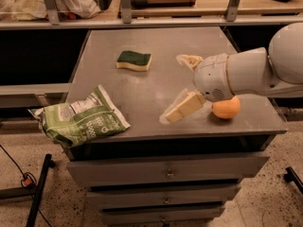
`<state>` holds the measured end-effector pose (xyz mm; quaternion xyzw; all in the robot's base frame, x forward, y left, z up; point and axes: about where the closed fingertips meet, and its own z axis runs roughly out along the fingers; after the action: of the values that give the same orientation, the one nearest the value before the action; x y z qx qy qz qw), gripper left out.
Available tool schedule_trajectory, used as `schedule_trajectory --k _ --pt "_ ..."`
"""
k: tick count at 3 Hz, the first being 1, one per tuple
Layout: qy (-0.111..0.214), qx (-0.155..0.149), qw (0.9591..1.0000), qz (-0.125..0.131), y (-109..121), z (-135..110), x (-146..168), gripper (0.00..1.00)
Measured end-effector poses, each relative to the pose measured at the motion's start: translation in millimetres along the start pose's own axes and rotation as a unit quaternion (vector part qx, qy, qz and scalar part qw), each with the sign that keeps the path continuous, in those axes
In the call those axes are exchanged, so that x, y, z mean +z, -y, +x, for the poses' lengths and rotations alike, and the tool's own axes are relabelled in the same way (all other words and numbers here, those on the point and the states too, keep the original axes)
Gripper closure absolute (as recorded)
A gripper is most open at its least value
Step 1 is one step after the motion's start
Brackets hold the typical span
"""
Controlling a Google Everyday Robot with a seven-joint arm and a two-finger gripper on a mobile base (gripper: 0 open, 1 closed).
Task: Move green jalapeno chip bag near sponge
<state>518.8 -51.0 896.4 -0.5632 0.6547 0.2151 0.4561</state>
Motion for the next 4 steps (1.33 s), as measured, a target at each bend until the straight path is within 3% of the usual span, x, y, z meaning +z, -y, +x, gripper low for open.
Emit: schedule_trajectory --k 2,4 --pt "0.019 0.001 0.9997 -0.018 -15 -3 51 0.0" --pt "0.028 0.006 0.9982 -0.053 -42 -13 97 0.0"
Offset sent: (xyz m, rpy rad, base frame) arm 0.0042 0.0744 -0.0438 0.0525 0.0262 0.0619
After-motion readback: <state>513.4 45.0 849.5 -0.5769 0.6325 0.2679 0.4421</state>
